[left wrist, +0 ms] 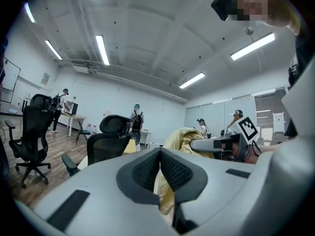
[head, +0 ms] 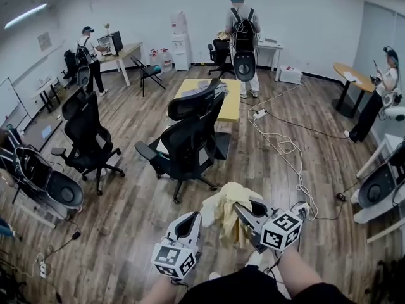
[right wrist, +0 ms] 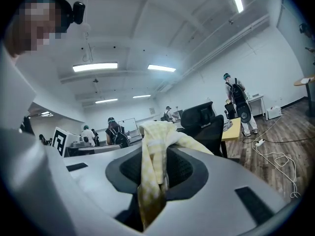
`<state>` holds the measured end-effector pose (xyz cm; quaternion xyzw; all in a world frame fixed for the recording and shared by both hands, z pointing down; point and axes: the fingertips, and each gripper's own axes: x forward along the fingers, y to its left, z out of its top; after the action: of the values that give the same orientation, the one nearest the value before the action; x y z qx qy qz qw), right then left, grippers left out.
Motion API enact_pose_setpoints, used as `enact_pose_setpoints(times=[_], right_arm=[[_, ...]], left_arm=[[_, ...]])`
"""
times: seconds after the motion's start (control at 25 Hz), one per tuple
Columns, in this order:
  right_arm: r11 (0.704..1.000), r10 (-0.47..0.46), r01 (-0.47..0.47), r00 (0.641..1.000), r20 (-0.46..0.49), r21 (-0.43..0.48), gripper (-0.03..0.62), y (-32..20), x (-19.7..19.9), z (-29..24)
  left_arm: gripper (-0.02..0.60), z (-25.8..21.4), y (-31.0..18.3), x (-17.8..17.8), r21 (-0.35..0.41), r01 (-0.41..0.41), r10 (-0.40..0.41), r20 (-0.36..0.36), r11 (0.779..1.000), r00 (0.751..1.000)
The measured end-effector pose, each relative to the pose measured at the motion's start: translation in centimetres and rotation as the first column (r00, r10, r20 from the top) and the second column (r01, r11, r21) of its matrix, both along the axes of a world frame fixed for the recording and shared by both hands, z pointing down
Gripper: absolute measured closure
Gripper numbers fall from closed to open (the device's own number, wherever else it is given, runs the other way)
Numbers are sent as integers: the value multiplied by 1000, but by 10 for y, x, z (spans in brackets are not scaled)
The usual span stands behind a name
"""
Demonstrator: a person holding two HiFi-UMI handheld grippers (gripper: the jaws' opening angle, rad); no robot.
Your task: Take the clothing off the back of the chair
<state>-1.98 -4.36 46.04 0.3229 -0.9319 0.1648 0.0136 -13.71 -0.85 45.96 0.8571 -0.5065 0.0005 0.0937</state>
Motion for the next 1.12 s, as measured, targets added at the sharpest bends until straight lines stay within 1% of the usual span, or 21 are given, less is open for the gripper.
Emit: enact_pose_setpoints(times=[0.12, 0.32, 0.52, 1.12], right_arm=[[1000, 11, -11, 1000, -16, 4, 500, 3, -2, -3], [1000, -6, 6, 1000, -29, 4, 500, 9, -6, 5], [1000, 10, -10, 999, -32, 0, 500, 16, -5, 2], [1000, 7, -6, 999, -43, 14, 502, 31, -2, 3]], left_arm=[[563, -1, -2, 2, 2, -8, 8, -2, 1000, 1000], [563, 2, 0, 2, -3, -12, 12, -2, 1000, 1000], [563, -1, 6, 2, 0, -16, 16, 3, 1000, 1000], [563, -6, 18, 8, 11, -26, 26, 14, 1000, 1000]])
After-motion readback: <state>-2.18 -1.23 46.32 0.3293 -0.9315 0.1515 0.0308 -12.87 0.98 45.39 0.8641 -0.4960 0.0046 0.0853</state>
